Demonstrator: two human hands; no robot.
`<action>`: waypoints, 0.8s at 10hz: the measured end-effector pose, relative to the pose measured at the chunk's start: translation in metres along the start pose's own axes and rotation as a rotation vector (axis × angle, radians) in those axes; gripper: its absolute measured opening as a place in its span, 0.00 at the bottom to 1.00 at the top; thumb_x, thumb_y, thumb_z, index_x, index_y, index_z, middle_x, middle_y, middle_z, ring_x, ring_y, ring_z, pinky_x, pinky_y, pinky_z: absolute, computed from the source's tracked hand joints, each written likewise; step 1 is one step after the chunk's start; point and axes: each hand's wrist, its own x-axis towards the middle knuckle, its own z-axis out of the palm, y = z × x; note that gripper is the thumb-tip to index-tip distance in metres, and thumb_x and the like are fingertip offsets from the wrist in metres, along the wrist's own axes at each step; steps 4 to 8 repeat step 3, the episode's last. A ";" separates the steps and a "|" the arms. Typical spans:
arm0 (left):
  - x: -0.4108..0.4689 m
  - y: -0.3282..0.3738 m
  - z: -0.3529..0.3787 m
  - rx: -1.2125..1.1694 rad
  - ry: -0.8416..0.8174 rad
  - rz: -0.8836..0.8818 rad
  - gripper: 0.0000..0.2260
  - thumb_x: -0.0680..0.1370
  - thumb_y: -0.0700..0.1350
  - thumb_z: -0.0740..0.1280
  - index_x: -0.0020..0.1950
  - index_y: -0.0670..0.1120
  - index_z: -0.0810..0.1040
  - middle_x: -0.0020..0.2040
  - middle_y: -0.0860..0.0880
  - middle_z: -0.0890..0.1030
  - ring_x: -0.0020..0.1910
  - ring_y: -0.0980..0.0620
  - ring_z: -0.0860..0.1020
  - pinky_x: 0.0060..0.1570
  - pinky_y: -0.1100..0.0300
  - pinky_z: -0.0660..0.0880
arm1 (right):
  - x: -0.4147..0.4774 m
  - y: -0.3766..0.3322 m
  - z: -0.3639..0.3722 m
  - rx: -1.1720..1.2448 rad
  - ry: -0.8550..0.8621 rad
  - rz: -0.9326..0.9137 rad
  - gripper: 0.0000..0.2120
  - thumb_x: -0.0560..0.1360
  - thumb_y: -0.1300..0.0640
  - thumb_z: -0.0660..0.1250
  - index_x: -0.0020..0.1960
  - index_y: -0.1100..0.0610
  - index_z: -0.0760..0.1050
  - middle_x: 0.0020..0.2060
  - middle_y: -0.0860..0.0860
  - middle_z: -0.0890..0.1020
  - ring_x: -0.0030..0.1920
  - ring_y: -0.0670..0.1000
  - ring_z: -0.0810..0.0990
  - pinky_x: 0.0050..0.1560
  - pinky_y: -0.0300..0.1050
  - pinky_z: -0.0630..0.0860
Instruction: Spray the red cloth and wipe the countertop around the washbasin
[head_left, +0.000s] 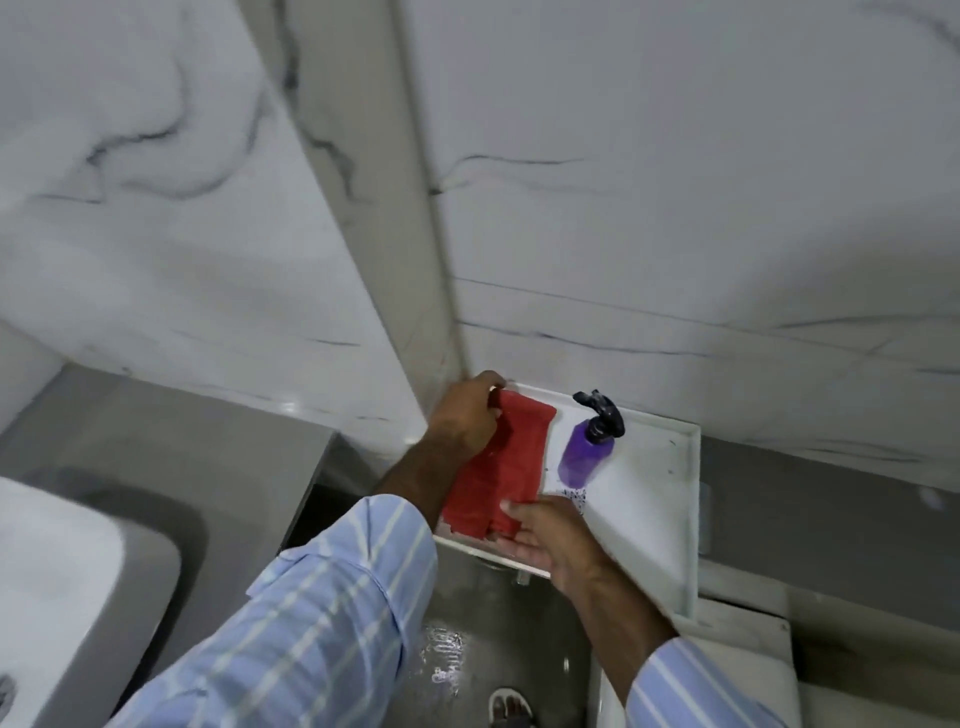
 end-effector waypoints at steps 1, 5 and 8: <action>0.016 -0.014 0.018 0.009 -0.033 -0.033 0.20 0.81 0.35 0.69 0.72 0.46 0.77 0.64 0.38 0.84 0.65 0.39 0.81 0.62 0.61 0.73 | 0.011 -0.002 -0.011 -0.122 0.060 -0.057 0.05 0.77 0.63 0.74 0.51 0.65 0.81 0.39 0.58 0.88 0.38 0.58 0.89 0.37 0.47 0.87; -0.008 -0.016 0.025 0.140 -0.060 0.031 0.30 0.83 0.39 0.67 0.83 0.39 0.60 0.82 0.39 0.67 0.82 0.40 0.65 0.83 0.47 0.63 | -0.008 0.002 -0.068 -1.108 0.533 -0.426 0.18 0.81 0.48 0.67 0.63 0.60 0.80 0.57 0.59 0.86 0.59 0.61 0.84 0.60 0.53 0.80; -0.008 -0.016 0.025 0.140 -0.060 0.031 0.30 0.83 0.39 0.67 0.83 0.39 0.60 0.82 0.39 0.67 0.82 0.40 0.65 0.83 0.47 0.63 | -0.008 0.002 -0.068 -1.108 0.533 -0.426 0.18 0.81 0.48 0.67 0.63 0.60 0.80 0.57 0.59 0.86 0.59 0.61 0.84 0.60 0.53 0.80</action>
